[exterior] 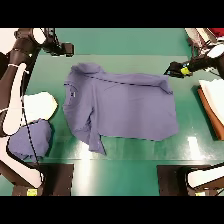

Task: Fold the shirts.

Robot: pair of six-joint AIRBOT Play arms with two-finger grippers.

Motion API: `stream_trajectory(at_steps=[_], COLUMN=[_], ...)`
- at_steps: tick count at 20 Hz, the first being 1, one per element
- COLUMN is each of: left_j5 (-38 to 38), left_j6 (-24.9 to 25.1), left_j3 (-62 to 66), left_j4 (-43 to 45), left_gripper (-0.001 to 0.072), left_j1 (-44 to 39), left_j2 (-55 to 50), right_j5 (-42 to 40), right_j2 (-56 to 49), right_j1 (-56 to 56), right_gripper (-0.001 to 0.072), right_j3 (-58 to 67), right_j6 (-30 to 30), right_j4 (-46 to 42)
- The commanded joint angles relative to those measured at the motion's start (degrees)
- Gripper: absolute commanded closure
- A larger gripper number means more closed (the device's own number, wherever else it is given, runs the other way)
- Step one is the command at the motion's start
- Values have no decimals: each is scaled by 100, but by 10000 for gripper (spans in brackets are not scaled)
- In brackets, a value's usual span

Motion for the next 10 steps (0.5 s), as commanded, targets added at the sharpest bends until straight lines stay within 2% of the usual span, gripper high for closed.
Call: stream_trajectory(at_steps=[1,2,3,4,5,7,10], left_j5=[-981,-1364,-1720,-2098,-2479,-2688,-2339], left_j6=[-116,-111,-101,15,157,153,153], left_j3=[201,186,153,74,-111,-837,-2656], left_j4=[48,-4,-52,-105,-136,-398,-566], left_gripper=[220,251,374,408,408,407,405], left_j1=[271,439,581,706,815,962,964], left_j2=[105,221,321,411,531,907,1847], right_j5=[337,391,431,483,516,496,483], right_j2=[192,407,669,933,1237,1840,2610], right_j1=[-166,-251,-348,-435,-518,-638,-654], right_gripper=[347,347,348,347,347,348,348], right_j3=[195,44,-203,-476,-824,-1541,-2417], right_j6=[-72,-131,-201,-286,-356,-496,-632], right_j4=[-7,-7,-2,-2,0,0,0])
